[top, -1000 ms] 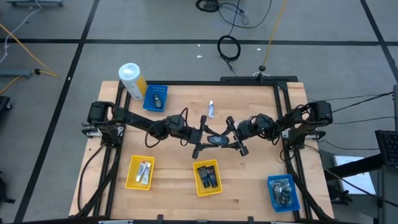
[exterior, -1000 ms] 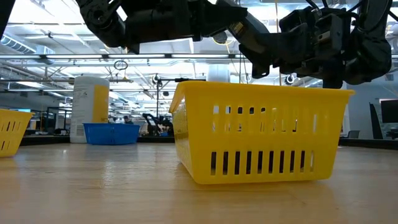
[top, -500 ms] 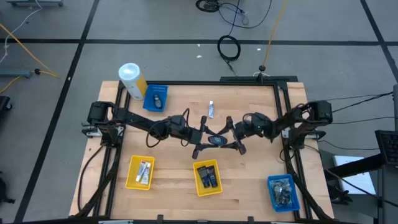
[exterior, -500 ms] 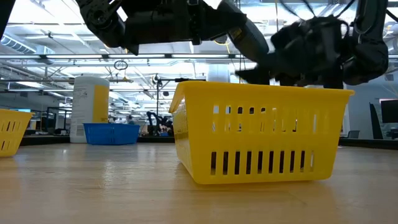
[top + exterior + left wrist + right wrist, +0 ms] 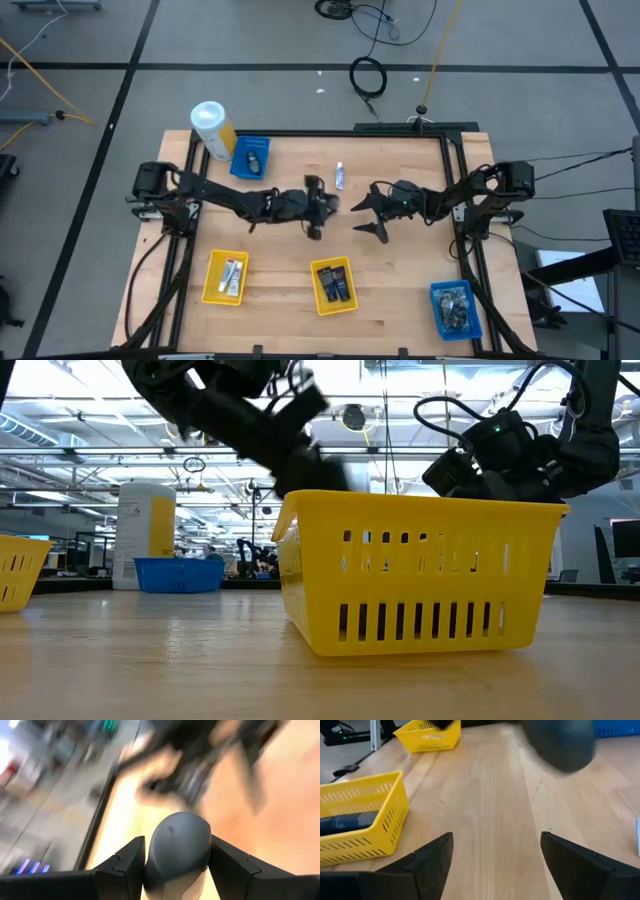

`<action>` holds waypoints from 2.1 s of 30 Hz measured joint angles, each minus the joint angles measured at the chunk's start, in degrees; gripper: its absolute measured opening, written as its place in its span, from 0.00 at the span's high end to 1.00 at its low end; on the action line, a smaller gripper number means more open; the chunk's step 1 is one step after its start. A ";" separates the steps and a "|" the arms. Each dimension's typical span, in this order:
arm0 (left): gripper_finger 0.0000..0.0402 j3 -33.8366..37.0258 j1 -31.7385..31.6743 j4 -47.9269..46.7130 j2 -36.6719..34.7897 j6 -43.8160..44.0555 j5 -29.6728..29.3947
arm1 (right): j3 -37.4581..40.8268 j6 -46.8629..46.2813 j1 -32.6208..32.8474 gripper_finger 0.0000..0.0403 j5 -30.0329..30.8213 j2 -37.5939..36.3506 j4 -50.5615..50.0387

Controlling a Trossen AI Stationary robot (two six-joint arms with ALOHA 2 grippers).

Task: Pick & Place Travel size toiletries
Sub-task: Put the black deodorant into the top blue bin

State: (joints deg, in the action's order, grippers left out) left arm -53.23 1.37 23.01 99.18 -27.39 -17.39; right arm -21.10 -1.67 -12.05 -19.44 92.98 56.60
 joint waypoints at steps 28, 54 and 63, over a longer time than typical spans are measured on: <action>0.55 2.25 -37.30 -53.12 -15.98 26.46 -4.53 | 0.00 0.97 0.02 0.30 -0.13 0.01 4.97; 0.54 2.29 -47.25 -56.74 -15.17 36.56 8.59 | 0.00 0.09 0.02 0.31 -0.18 0.01 4.41; 0.39 3.48 -47.25 -57.14 -15.17 36.97 8.44 | 0.00 -0.66 0.02 0.31 -0.20 0.01 4.43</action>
State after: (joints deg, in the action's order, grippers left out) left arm -49.75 -45.89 -34.13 84.01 9.58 -8.95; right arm -21.10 -2.33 -12.03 -19.64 92.99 61.04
